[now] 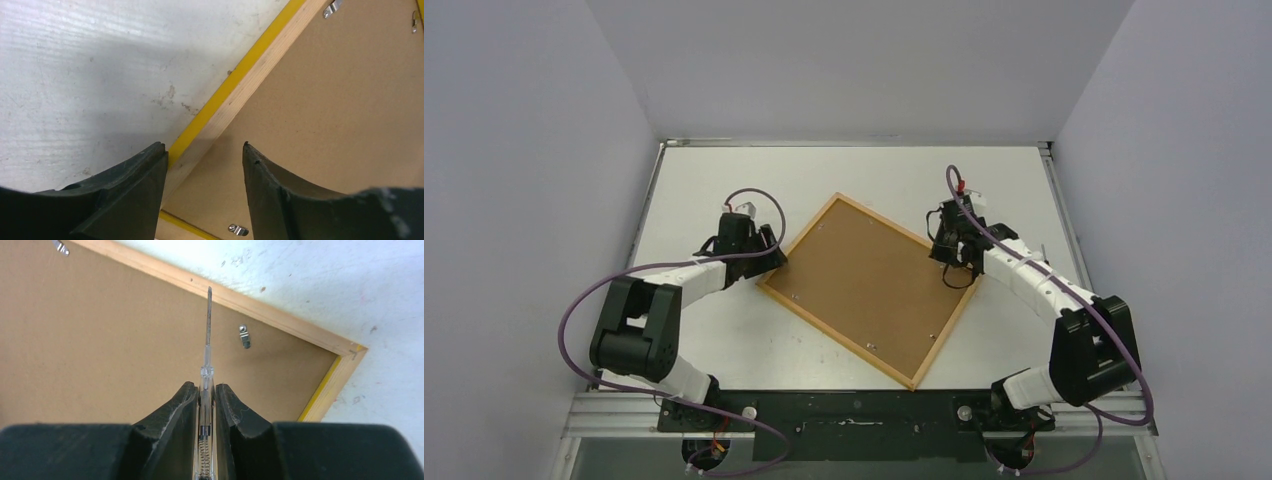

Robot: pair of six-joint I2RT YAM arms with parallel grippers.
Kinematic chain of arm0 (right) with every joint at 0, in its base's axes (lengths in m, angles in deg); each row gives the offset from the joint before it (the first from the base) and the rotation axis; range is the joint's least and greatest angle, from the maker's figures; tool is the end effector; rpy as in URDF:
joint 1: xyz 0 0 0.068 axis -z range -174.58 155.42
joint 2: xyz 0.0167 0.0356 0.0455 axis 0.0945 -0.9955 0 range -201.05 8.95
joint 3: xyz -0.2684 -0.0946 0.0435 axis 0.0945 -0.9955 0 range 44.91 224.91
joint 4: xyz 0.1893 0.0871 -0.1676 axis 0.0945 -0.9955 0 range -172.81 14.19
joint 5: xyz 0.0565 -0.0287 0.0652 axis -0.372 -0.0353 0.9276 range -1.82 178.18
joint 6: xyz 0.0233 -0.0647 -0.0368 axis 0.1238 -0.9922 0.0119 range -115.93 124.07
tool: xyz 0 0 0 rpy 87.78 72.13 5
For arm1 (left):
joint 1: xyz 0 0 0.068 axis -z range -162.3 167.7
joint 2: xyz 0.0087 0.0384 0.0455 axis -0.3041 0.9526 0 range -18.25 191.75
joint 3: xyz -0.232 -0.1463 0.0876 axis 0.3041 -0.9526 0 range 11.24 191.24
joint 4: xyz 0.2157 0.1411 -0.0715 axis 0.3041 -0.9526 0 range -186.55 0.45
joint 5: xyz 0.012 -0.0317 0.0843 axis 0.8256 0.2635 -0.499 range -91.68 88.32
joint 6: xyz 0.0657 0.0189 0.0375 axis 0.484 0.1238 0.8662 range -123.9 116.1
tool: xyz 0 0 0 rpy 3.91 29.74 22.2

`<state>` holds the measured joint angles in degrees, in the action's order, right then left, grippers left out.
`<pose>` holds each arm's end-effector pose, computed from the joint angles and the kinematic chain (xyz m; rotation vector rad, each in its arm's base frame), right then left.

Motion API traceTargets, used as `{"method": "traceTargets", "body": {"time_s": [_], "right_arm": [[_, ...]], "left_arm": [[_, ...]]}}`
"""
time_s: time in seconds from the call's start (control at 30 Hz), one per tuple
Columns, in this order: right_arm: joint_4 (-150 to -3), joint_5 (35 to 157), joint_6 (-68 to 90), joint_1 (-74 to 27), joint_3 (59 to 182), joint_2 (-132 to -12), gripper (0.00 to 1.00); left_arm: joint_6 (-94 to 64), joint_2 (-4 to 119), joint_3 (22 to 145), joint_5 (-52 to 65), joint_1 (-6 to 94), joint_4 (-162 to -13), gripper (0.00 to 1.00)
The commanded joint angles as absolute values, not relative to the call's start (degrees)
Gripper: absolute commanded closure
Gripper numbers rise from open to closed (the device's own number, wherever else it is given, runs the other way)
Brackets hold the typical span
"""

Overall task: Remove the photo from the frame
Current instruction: Adjust the photo frame at the center of the board.

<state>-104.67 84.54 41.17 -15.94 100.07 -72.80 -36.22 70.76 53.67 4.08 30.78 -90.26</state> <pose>0.2913 0.1093 0.2155 0.3765 2.5396 0.3186 0.3168 -0.0804 0.1487 -0.3616 2.4213 -0.4828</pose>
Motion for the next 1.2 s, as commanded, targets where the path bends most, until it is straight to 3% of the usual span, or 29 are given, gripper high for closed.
{"method": "traceTargets", "body": {"time_s": [0.0,0.2,0.47,0.73,1.17], "right_arm": [[-108.65,77.9,40.83,-15.1,102.78,-68.89,0.95],[-118.11,69.31,45.23,-13.89,99.84,-63.87,0.95],[-120.02,70.05,50.76,-10.27,89.2,-56.54,0.95],[-110.51,72.46,52.38,-9.93,79.37,-56.08,0.95],[-95.31,83.23,47.11,-9.91,73.92,-62.06,0.95]], "left_arm": [[-36.64,68.27,52.13,5.57,31.24,-85.93,0.43],[-32.86,69.08,56.73,3.56,32.62,-89.22,0.38],[-26.39,73.16,65.55,-8.39,38.63,-97.84,0.34],[-24.45,78.06,70.26,-8.89,38.58,-101.41,0.33],[-30.8,74.79,63.47,-0.94,33.01,-93.52,0.27]]}}
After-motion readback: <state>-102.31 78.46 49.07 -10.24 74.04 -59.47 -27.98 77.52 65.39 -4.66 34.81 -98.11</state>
